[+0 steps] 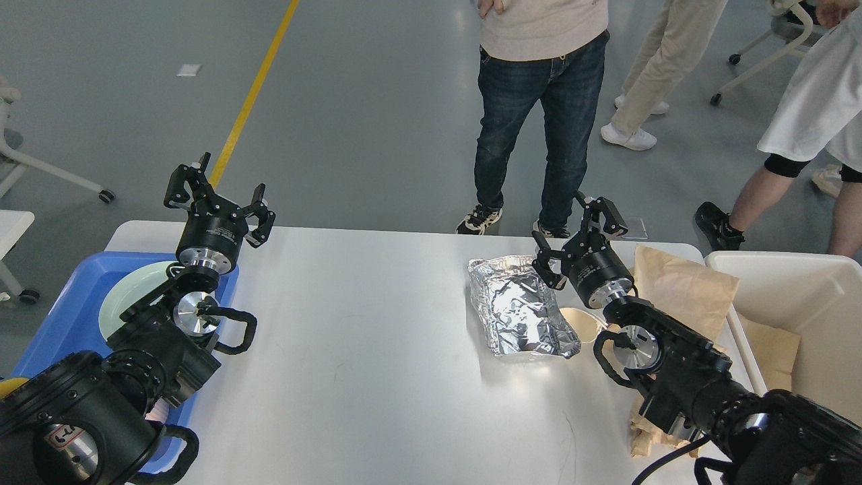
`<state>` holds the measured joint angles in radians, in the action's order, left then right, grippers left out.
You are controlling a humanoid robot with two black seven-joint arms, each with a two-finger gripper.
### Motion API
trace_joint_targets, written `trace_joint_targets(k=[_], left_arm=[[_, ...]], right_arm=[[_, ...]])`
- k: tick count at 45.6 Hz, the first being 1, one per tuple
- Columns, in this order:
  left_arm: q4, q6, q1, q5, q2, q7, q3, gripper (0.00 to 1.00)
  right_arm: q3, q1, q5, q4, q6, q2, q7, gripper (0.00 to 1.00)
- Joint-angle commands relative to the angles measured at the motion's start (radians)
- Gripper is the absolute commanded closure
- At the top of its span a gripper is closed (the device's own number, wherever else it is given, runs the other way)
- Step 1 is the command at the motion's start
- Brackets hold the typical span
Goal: Tidy desktop
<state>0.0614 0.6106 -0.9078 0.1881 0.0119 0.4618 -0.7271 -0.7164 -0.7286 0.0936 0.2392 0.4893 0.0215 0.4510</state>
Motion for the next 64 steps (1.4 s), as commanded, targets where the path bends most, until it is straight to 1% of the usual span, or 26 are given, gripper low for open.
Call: trace_joint_targets(k=[1, 9, 15, 64], left_arm=[[0.000, 0.000, 0.003, -0.001, 0.002, 0.003, 0.000, 0.04], [0.002, -0.002, 0.006, -0.001, 0.002, -0.003, 0.000, 0.04], [0.000, 0.005, 0.026, 0.002, 0.000, 0.003, -0.003, 0.04], [0.000, 0.011, 0.026, 0.002, 0.000, 0.003, -0.002, 0.04]], right_arm=[[0.000, 0.000, 0.000, 0.000, 0.000, 0.000, 0.000, 0.00], [0.000, 0.000, 0.000, 0.002, 0.000, 0.000, 0.000, 0.00], [0.000, 0.000, 0.000, 0.002, 0.000, 0.000, 0.000, 0.00], [0.000, 0.000, 0.000, 0.002, 0.000, 0.000, 0.000, 0.00]])
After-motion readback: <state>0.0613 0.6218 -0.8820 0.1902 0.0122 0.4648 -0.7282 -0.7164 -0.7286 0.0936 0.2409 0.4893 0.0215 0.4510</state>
